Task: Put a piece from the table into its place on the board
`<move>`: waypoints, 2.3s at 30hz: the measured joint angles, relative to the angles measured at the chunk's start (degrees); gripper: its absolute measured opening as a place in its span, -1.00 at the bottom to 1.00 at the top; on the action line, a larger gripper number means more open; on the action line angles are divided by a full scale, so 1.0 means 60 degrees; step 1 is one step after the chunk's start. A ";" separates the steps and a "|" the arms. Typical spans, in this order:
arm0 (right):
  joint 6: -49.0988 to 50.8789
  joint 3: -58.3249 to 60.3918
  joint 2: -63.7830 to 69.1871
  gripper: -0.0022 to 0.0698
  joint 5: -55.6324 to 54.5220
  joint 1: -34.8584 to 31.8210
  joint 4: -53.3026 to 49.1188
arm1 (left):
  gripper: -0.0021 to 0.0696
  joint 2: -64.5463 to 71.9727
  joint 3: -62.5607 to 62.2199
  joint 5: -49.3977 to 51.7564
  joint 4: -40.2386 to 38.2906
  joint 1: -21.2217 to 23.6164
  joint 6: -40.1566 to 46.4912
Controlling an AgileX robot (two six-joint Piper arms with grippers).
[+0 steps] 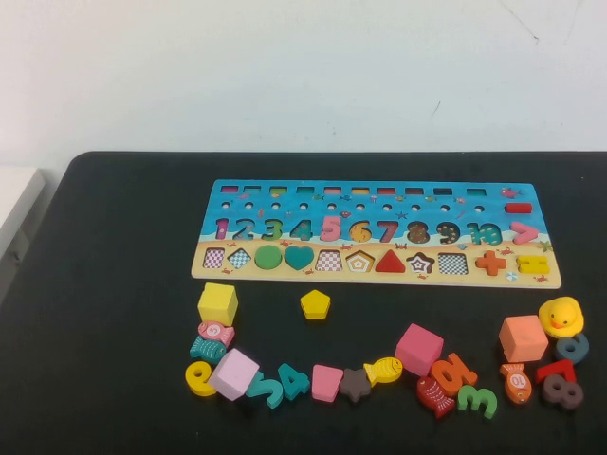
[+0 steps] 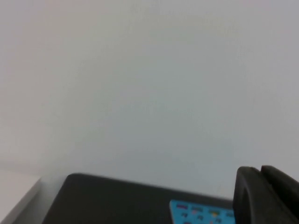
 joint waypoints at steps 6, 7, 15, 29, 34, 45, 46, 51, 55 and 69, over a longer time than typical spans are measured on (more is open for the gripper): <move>0.0000 0.0000 0.0000 -0.89 0.0000 0.0000 0.0000 | -0.95 0.1345 -0.2688 0.3522 0.0737 0.0000 0.0095; 0.0000 0.0000 0.0000 -0.89 0.0000 0.0000 0.0000 | -0.95 0.1773 -0.3177 0.4131 0.0737 0.0000 0.0126; 0.0000 0.0000 0.0000 -0.89 0.0000 0.0000 0.0000 | -0.95 0.5570 -0.6115 0.7305 0.0720 0.0000 0.0547; 0.0000 0.0000 0.0000 -0.89 0.0000 0.0000 0.0000 | -0.95 1.2543 -0.9114 0.6239 -0.2905 -0.1465 0.4063; 0.0000 0.0000 0.0000 -0.89 0.0000 0.0000 0.0000 | -0.95 1.5114 -1.1794 0.7557 -0.2971 -0.2685 0.5233; 0.0000 0.0000 0.0000 -0.89 0.0000 0.0000 0.0000 | -0.88 1.9780 -1.6049 1.0390 -0.3009 -0.3464 0.3920; 0.0000 0.0000 0.0000 -0.89 0.0000 0.0000 0.0000 | -0.82 2.0107 -1.6291 1.0591 -0.2956 -0.3490 0.3833; 0.0000 0.0000 0.0000 -0.89 0.0000 0.0000 0.0000 | -0.29 2.0974 -1.7123 1.1162 -0.2492 -0.3510 0.3422; 0.0000 0.0000 0.0000 -0.89 0.0000 0.0000 0.0000 | 0.11 2.1023 -1.7227 1.1121 -0.2353 -0.3530 0.3313; 0.0000 0.0000 0.0000 -0.89 0.0000 0.0000 0.0000 | 0.22 2.1323 -1.7267 1.0643 0.0005 -0.4723 0.2036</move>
